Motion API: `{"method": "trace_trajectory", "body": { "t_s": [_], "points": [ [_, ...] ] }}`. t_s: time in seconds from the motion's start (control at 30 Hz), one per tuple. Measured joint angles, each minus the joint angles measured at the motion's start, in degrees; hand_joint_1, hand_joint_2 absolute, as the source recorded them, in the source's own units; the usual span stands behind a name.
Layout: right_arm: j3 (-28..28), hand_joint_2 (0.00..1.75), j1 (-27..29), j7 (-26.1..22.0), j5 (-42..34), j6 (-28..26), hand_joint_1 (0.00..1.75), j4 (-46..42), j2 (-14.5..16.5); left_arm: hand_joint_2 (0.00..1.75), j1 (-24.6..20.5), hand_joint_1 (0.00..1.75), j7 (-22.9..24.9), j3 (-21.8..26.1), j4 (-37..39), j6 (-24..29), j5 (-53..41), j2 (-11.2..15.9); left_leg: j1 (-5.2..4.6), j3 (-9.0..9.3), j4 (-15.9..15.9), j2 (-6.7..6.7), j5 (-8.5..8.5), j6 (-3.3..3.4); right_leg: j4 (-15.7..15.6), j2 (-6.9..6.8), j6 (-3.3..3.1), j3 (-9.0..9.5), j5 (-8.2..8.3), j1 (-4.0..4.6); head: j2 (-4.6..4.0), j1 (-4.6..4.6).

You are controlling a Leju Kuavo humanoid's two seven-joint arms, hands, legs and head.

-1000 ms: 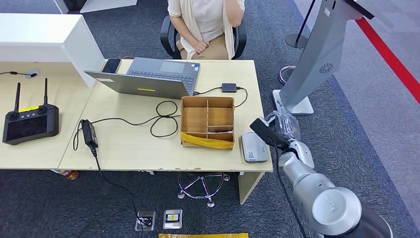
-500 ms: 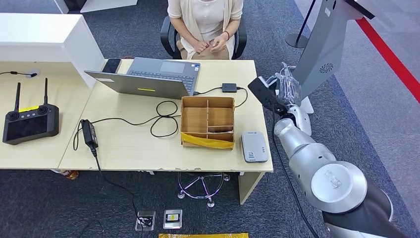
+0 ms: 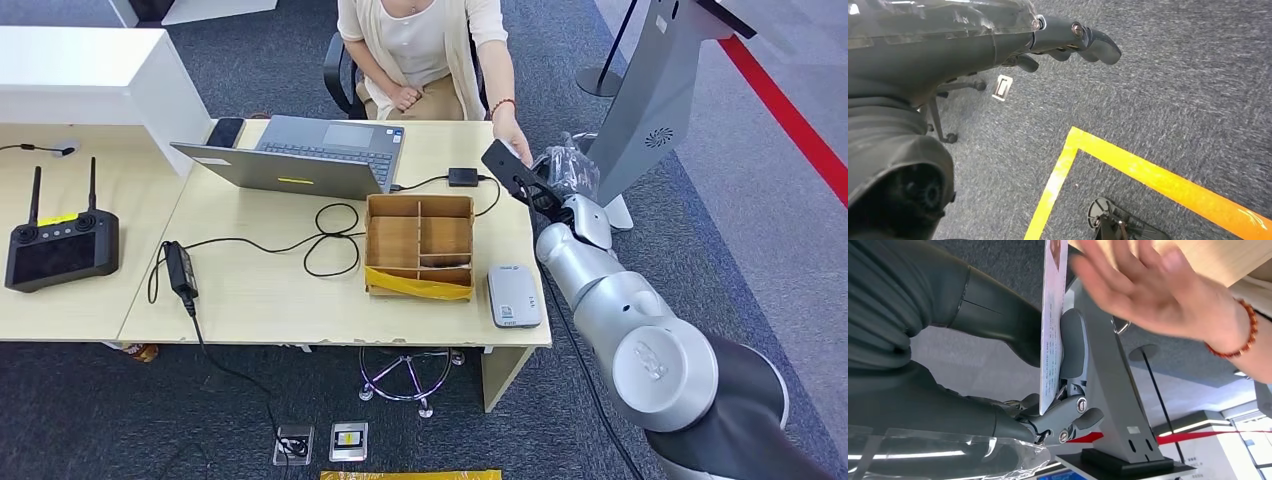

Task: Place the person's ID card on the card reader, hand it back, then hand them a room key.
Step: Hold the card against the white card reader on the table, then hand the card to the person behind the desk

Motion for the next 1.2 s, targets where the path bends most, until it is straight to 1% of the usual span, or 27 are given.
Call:
{"method": "trace_trajectory", "body": {
  "t_s": [0.3, 0.8, 0.83, 0.93, 0.97, 1.1, 1.2],
  "points": [
    [4.75, 1.75, -0.25, 0.7, 0.0, -1.19, 1.75, 0.0, 0.48, 0.0, -0.45, 0.0, 0.38, -1.66, -0.42, 0.0, 0.05, -0.15, 0.0, 0.0, 0.0, 0.0, 0.0, 0.0, 0.0, 0.01, 0.0, 0.0, 0.0, 0.0, 0.0, 0.0],
    [8.24, 1.75, -0.85, 0.7, -0.01, -1.46, 1.75, -0.2, 1.36, 0.0, -0.74, 0.0, 1.07, -2.97, -0.61, 0.02, 0.08, -0.31, 0.0, 0.0, 0.0, 0.0, 0.0, 0.0, 0.0, 0.0, 0.0, -0.01, 0.0, 0.0, 0.0, 0.0],
    [8.35, 1.75, -0.85, 0.68, -0.01, -1.46, 1.31, -0.27, 1.36, 0.0, -0.77, 0.0, 1.08, -3.05, -0.65, 0.02, 0.08, -0.31, 0.0, -0.01, 0.0, 0.0, 0.0, 0.0, 0.0, 0.0, 0.0, -0.01, 0.0, 0.0, 0.0, 0.0],
    [8.48, 0.44, -0.85, 0.23, -0.01, -1.51, 0.0, -0.4, 1.36, 0.0, -0.91, 0.0, 1.15, -3.2, -0.73, 0.02, 0.1, -0.32, 0.0, 0.0, 0.0, 0.0, 0.0, 0.0, 0.0, 0.01, 0.0, -0.01, 0.0, 0.0, 0.0, -0.01],
    [8.49, 0.0, -0.84, -0.19, -0.01, -1.51, 0.0, -0.43, 1.36, 0.0, -0.96, 0.0, 1.17, -3.21, -0.76, 0.02, 0.14, -0.32, 0.0, 0.0, 0.0, 0.01, 0.0, 0.0, 0.0, 0.01, 0.0, -0.01, 0.0, 0.0, 0.0, 0.0],
    [8.5, 0.0, -0.84, -1.86, -0.01, -0.42, 0.0, -0.48, 1.36, 0.0, -1.09, 0.0, 1.2, -3.28, -0.83, 0.01, 0.47, -0.35, 0.0, 0.0, 0.0, 0.01, 0.0, 0.0, 0.0, 0.02, 0.0, -0.02, 0.0, 0.0, 0.0, 0.0],
    [8.76, 0.0, -0.73, -1.9, -0.32, 1.18, 0.0, -0.58, 1.34, 0.0, -1.15, 0.0, 1.25, -3.69, -0.85, -0.01, 0.75, -0.35, 0.0, 0.02, 0.0, 0.02, 0.0, 0.0, -0.01, 0.02, 0.0, -0.04, 0.0, 0.0, 0.0, 0.0]
  ]
}}
